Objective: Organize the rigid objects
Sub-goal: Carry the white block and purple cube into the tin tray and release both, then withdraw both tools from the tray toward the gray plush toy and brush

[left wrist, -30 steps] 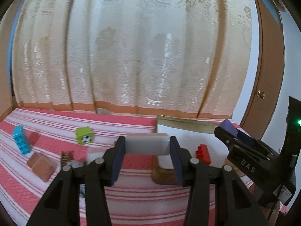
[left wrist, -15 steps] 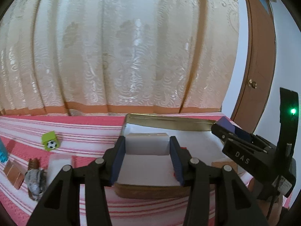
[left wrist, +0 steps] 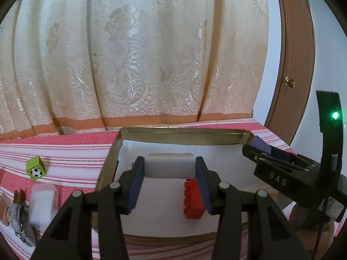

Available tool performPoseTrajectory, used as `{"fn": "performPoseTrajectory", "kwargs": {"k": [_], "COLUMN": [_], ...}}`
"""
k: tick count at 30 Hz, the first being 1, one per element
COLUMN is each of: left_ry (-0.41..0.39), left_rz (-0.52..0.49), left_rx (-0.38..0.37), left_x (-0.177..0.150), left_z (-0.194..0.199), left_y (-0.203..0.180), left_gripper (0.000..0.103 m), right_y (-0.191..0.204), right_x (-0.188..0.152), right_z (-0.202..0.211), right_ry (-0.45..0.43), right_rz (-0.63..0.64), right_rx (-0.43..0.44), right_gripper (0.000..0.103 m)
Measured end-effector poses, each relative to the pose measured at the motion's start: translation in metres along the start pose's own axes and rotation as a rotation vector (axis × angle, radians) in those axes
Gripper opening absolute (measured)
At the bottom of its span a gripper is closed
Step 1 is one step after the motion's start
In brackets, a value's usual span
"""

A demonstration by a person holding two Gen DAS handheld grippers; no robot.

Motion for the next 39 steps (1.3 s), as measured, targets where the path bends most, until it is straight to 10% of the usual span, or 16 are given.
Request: {"fn": "performPoseTrajectory", "kwargs": {"k": [16,21,23,31,39], "left_ry": [0.102,0.050,0.017,-0.073,-0.125], "left_rz": [0.012,0.009,0.020,0.081,0.009], "left_rx": [0.030,0.058,0.062,0.066,0.160], "left_x": [-0.016,-0.012,-0.008,0.002,-0.006], "left_z": [-0.033,-0.023,-0.016,0.015,0.034], "left_y": [0.004,0.008,0.012,0.031,0.045], "left_gripper": [0.047,0.076,0.103,0.103,0.103], "right_y": [0.015,0.019,0.014,-0.038,-0.065], "right_x": [-0.010,-0.009,-0.004,0.026,0.022], "right_z": [-0.022,-0.020,-0.014,0.042,0.048], "right_ry": [0.076,0.073,0.047,-0.224,-0.257], "right_rz": [0.041,0.048,0.026,-0.191,-0.304], "right_rx": [0.029,0.026,0.022,-0.067,-0.126], "right_gripper": [0.056,0.075,0.076,0.093,0.093]}}
Point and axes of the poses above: each gripper's, at about its wrist camera, not at the fingertips, and z roughly against the way its jaws point, y to its left, x to its top, the point moved 10 cm from there along -z, roughly the way its jaws point, and after that the axes turned 8 degrees about z, right-handed, at the moved point
